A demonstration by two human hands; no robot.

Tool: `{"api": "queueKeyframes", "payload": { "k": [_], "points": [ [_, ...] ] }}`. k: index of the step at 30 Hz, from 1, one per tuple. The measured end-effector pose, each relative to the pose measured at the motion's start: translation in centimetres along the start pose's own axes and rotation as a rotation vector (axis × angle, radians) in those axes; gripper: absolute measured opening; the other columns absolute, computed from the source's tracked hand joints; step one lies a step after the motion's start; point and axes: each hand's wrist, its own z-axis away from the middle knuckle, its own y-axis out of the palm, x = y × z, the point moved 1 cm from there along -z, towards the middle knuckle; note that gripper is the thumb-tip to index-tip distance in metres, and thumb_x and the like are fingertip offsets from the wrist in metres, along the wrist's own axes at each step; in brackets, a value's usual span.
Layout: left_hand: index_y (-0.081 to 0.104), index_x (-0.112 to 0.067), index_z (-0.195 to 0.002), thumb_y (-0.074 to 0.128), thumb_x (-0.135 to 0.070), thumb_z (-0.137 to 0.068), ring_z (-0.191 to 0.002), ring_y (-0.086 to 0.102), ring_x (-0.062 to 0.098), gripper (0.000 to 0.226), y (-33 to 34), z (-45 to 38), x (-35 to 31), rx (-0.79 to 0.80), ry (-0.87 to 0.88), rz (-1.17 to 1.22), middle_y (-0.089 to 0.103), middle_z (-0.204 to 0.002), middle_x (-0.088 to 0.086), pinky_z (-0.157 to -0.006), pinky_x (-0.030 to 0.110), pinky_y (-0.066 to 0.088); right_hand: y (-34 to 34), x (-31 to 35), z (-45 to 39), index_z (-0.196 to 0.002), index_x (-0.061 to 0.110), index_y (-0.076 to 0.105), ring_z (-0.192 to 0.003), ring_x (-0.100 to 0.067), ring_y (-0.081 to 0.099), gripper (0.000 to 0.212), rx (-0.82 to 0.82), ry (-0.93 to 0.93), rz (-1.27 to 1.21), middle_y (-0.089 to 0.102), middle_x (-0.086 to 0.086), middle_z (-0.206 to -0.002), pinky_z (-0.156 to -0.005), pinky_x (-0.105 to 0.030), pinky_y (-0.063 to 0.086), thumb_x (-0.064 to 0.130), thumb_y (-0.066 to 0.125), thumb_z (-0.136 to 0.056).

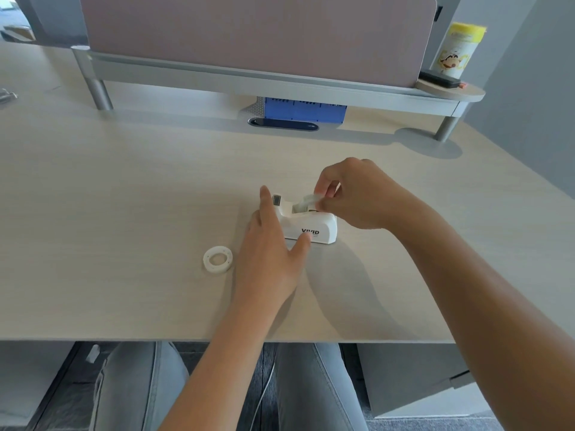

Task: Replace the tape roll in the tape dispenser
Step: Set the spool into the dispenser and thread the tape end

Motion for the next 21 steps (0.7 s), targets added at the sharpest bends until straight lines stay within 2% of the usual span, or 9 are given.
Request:
{"api": "queueKeyframes", "payload": {
  "k": [6, 11, 14, 18, 21],
  "points": [
    [0.001, -0.024, -0.164, 0.064, -0.036, -0.096, -0.141, 0.043, 0.021, 0.094, 0.1, 0.2, 0.2, 0.007, 0.039, -0.018, 0.04, -0.157, 0.0, -0.101, 0.031, 0.04, -0.1, -1.4, 1.2, -0.096, 0.021, 0.075, -0.085, -0.02, 0.066, 0.005, -0.056, 0.046, -0.154, 0.071, 0.005, -0.095, -0.065, -0.022, 0.049, 0.025, 0.074, -0.093],
    [0.002, -0.02, -0.164, 0.063, -0.037, -0.095, -0.144, 0.04, 0.021, 0.094, 0.0, 0.1, 0.1, 0.007, 0.034, -0.032, 0.038, -0.159, 0.001, -0.103, 0.034, 0.04, -0.5, -0.6, 0.8, -0.1, 0.018, 0.077, -0.089, -0.021, 0.065, 0.011, 0.0, 0.037, -0.062, 0.071, 0.004, -0.094, -0.064, -0.02, 0.045, 0.025, 0.075, -0.092],
    [0.002, -0.02, -0.164, 0.062, -0.036, -0.096, -0.145, 0.038, 0.02, 0.092, 0.0, 0.1, 0.1, 0.008, 0.021, -0.022, 0.035, -0.161, -0.001, -0.103, 0.032, 0.038, -0.4, 0.1, 0.2, -0.096, 0.021, 0.076, -0.092, -0.023, 0.063, 0.006, 0.035, 0.041, 0.041, 0.069, 0.002, -0.096, -0.067, -0.026, 0.045, 0.024, 0.073, -0.092],
    [-0.002, -0.018, -0.163, 0.062, -0.036, -0.096, -0.149, 0.031, 0.016, 0.095, -0.2, -0.1, 0.1, 0.016, 0.023, -0.003, 0.026, -0.167, -0.008, -0.104, 0.028, 0.034, -0.5, 0.7, -0.5, -0.095, 0.025, 0.075, -0.099, -0.026, 0.064, 0.008, 0.039, 0.063, 0.123, 0.067, -0.003, -0.105, -0.078, -0.037, 0.056, 0.022, 0.075, -0.088],
    [-0.005, -0.019, -0.163, 0.063, -0.038, -0.095, -0.149, 0.033, 0.017, 0.099, -0.3, 0.0, 0.0, 0.02, 0.013, 0.007, 0.026, -0.168, -0.008, -0.104, 0.029, 0.035, -0.8, 0.6, -0.7, -0.095, 0.023, 0.079, -0.093, -0.025, 0.068, 0.01, 0.039, 0.064, 0.11, 0.07, -0.002, -0.098, -0.076, -0.037, 0.058, 0.022, 0.079, -0.086]
  ]
}}
